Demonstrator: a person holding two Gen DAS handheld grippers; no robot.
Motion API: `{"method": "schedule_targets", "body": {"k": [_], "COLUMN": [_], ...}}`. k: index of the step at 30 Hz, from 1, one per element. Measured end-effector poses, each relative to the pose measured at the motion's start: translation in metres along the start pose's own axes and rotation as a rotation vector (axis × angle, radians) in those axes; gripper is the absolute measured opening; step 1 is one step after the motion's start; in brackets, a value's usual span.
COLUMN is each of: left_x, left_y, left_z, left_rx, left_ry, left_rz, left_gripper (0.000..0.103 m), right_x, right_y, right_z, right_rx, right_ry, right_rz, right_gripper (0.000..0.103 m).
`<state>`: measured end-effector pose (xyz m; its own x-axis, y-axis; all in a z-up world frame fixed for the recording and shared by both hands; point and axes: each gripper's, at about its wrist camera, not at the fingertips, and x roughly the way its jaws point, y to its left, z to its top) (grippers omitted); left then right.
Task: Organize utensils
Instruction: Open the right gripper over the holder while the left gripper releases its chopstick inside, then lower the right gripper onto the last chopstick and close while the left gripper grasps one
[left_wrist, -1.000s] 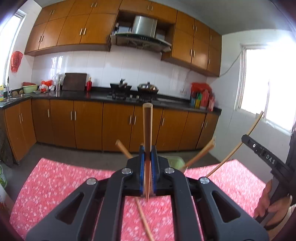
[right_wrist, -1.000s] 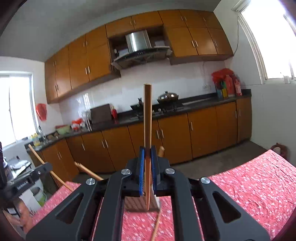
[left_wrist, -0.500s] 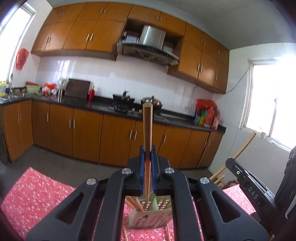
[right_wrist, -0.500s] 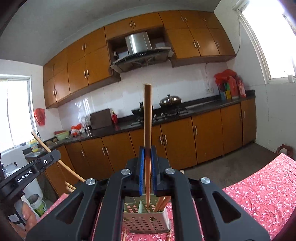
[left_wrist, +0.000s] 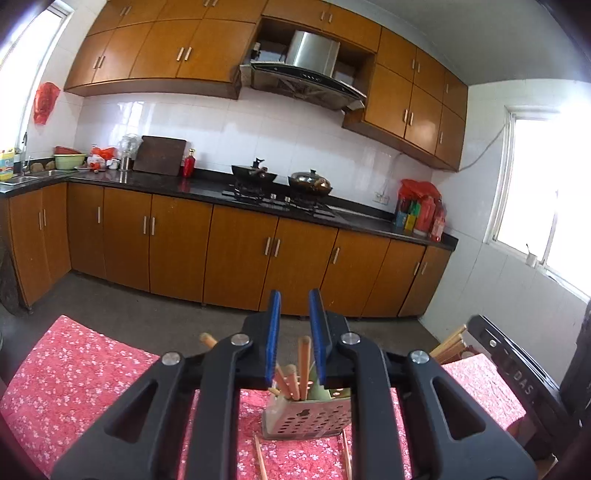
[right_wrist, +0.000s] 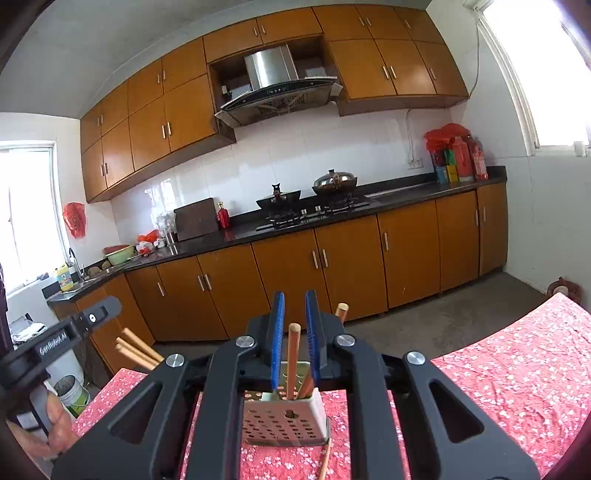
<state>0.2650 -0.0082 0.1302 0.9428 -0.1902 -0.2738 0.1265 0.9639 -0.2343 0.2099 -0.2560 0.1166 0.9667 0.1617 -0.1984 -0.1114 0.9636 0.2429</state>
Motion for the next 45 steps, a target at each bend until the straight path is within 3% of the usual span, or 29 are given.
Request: {"method": "schedule_targets", "body": {"k": [4, 7, 17, 21, 28, 31, 39, 45], "left_x": [-0.032, -0.052, -0.048, -0.049, -0.054, -0.052, -0.034, -0.018], "left_y": [0.011, 0.023, 0.074, 0.086, 0.082, 0.071, 0.033, 0.010], "left_z": [-0.004, -0.021, -0.138, -0.167, -0.184, -0.188, -0.213, -0.236], "left_rx": [0.005, 0.018, 0.022, -0.002, -0.012, -0.007, 0.014, 0.063], "left_ry": [-0.026, -0.006, 0.318, 0.389, 0.423, 0.442, 0.531, 0.595], "left_rz": [0.034, 0.065, 0.204, 0.220, 0.168, 0.134, 0.023, 0.029], "left_gripper": [0.024, 0.026, 0.026, 0.026, 0.026, 0.026, 0.027, 0.027], "right_x": [-0.022, -0.034, -0.005, -0.003, 0.000, 0.000, -0.007, -0.013], "right_y": [-0.004, -0.013, -0.026, -0.013, 0.006, 0.005, -0.041, -0.068], "right_z": [-0.006, -0.026, -0.163, -0.197, -0.219, -0.219, -0.209, -0.205], "right_rx": [-0.003, 0.007, 0.082, 0.100, 0.024, 0.016, 0.107, 0.148], "right_ry": [0.013, 0.073, 0.522, 0.620, 0.674, 0.665, 0.622, 0.600], "right_rz": [-0.017, -0.043, -0.066, -0.017, -0.021, -0.035, -0.165, -0.223], "right_gripper": [0.013, 0.018, 0.018, 0.018, 0.017, 0.010, 0.008, 0.008]}}
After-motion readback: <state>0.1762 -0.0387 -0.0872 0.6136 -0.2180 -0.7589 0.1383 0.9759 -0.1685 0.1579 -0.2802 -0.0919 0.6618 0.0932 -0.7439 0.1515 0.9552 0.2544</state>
